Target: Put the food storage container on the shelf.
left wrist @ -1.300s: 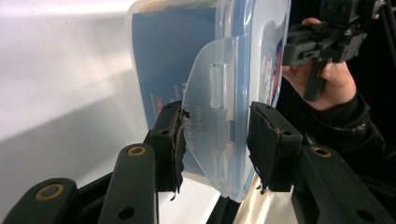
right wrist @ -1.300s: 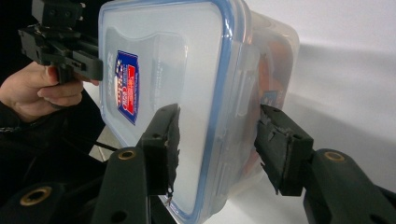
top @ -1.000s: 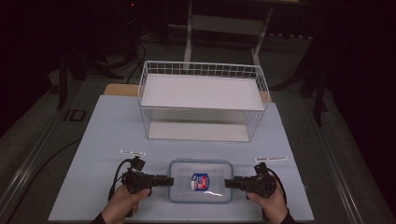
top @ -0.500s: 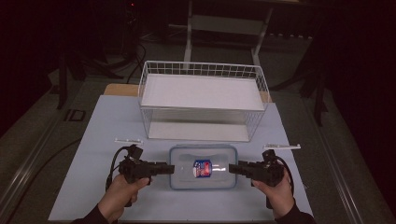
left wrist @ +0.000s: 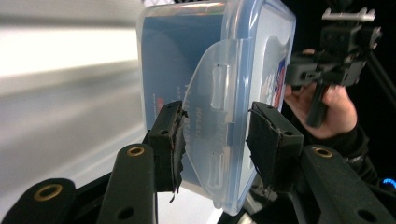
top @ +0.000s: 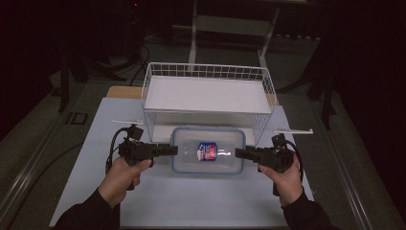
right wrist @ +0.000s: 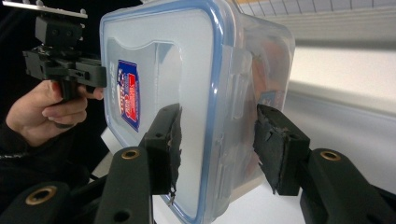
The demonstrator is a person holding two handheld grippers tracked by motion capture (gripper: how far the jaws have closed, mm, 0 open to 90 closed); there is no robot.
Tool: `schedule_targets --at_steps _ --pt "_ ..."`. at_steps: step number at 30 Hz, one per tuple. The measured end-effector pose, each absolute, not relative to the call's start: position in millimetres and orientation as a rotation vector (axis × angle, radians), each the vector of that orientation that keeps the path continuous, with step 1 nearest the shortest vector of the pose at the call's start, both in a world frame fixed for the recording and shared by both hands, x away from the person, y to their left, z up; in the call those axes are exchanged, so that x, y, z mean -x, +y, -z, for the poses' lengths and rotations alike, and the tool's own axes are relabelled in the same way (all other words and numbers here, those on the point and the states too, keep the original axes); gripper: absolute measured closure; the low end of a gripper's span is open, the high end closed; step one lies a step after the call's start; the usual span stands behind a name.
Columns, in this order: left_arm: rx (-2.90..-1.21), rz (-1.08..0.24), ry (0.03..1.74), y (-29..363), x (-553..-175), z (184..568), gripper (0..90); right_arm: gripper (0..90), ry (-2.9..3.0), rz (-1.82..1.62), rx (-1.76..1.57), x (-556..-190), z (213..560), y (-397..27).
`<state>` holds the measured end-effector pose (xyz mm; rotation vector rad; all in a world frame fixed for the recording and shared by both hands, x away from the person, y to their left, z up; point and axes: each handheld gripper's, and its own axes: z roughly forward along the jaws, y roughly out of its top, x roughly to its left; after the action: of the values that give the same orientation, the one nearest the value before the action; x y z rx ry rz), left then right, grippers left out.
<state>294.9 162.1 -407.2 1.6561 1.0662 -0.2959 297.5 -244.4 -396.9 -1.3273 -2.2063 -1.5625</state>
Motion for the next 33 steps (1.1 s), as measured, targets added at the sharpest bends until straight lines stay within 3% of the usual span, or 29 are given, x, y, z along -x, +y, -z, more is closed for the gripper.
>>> schedule_targets --at_steps 13,33 --pt "-1.642 0.231 1.042 161 -333 358 56.2 52.0 -2.198 1.654 1.342 -331 352 -243" --pt "-1.602 0.200 1.064 157 -388 326 55.7 51.8 -2.168 1.697 1.394 -387 313 -245"
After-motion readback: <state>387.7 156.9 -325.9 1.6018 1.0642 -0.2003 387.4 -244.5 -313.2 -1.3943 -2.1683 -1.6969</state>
